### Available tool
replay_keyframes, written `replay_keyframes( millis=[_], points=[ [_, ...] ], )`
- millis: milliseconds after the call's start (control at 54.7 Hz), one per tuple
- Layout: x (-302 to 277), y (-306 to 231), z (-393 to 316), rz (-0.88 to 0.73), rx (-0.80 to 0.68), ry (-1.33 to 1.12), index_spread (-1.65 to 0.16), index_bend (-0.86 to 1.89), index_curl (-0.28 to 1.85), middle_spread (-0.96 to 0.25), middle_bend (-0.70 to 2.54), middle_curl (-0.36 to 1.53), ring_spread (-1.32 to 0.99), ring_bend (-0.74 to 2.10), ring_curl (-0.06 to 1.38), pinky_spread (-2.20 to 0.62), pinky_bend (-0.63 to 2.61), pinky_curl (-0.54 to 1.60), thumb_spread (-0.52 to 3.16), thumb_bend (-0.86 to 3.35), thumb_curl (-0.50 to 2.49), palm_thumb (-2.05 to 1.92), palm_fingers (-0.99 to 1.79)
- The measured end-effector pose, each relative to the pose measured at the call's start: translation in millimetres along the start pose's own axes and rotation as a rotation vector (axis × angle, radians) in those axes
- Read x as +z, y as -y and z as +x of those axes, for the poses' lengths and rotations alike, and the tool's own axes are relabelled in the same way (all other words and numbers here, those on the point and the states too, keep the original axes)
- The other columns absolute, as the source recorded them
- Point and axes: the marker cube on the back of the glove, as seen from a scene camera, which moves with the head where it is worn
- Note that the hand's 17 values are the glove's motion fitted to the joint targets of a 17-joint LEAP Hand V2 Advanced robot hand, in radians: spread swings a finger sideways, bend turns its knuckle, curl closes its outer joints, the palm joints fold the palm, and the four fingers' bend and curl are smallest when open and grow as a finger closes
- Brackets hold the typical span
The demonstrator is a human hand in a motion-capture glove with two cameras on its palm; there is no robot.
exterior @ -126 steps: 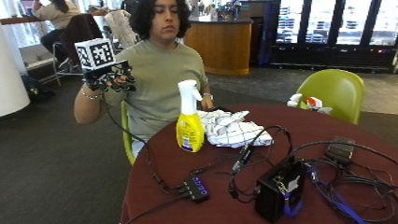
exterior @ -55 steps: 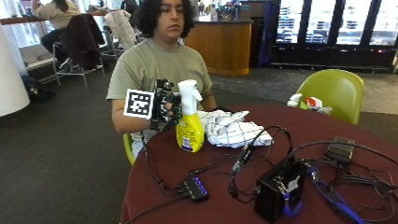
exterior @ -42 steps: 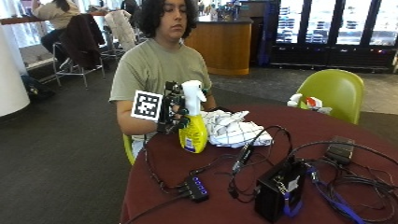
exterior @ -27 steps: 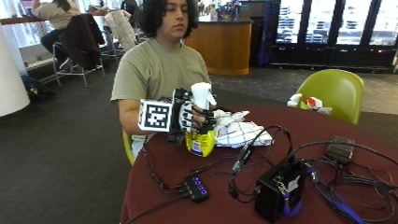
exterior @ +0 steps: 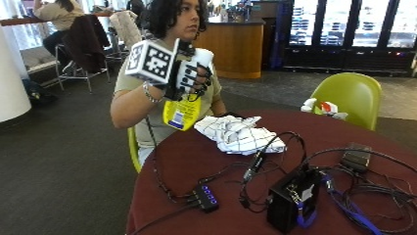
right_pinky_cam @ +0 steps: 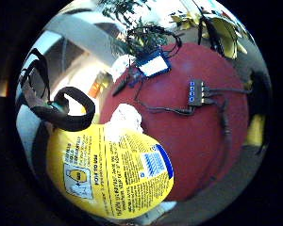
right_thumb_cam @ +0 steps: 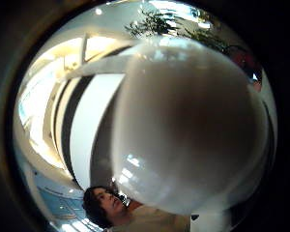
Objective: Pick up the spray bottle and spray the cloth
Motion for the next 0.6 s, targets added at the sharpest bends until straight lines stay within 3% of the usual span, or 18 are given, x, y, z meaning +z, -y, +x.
replay_keyframes(
  millis=[128, 293, 439, 603],
  points=[
    [17.9, 4.2, -16.8, -0.352, 0.052, -0.29, -0.25, 0.31, 0.45, -0.16, 0.49, 0.49, -0.17, 0.55, 0.42, -0.22, 0.39, 0.37, 0.41, -0.03, 0.6, 1.02, 1.34],
    [53.4, 11.2, -4.8, -0.654, 0.212, -0.562, -0.25, 0.32, 0.49, -0.16, 0.5, 0.5, -0.17, 0.56, 0.44, -0.23, 0.4, 0.38, 0.35, -0.03, 0.64, 1.02, 1.32],
    [89.9, 8.6, 18.4, -0.815, 0.312, -0.792, -0.25, 0.3, 0.51, -0.16, 0.5, 0.51, -0.17, 0.56, 0.45, -0.23, 0.41, 0.39, 0.33, -0.03, 0.66, 1.01, 1.32],
    [123.5, 2.8, 45.7, -0.891, 0.368, -0.993, -0.26, 0.3, 0.53, -0.16, 0.49, 0.51, -0.16, 0.56, 0.45, -0.23, 0.42, 0.4, 0.33, -0.03, 0.68, 1.01, 1.31]
  ],
)
